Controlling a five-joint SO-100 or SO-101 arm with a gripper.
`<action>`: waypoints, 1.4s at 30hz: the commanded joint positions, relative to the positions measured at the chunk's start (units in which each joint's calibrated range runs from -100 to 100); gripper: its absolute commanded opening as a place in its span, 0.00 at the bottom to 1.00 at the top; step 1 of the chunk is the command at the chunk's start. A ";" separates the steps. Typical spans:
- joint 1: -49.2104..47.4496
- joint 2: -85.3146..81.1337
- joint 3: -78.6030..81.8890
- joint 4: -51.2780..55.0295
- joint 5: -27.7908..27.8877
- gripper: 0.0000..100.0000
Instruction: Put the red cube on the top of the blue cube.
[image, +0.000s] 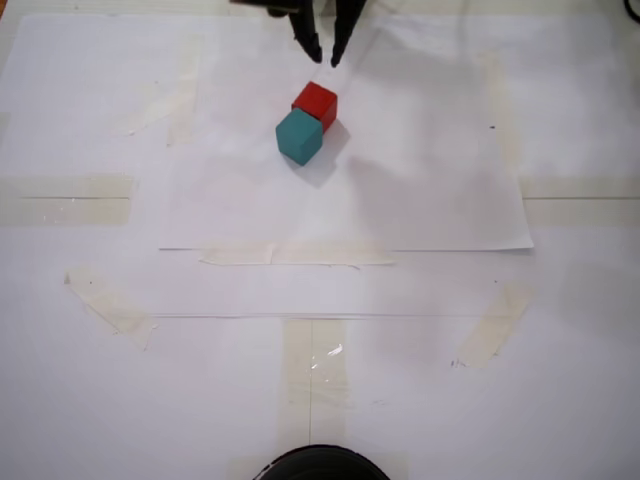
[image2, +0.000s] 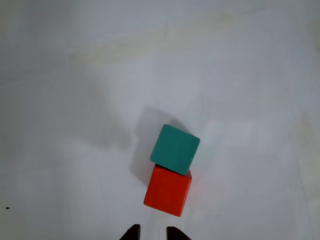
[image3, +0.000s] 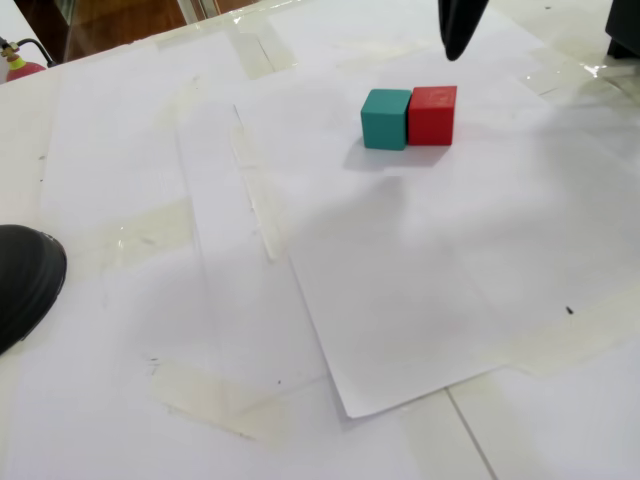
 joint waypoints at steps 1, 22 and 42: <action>-0.52 -0.68 0.90 -2.28 0.44 0.17; -2.57 2.16 11.52 -15.97 -3.13 0.30; -0.52 7.65 15.06 -24.29 -3.76 0.25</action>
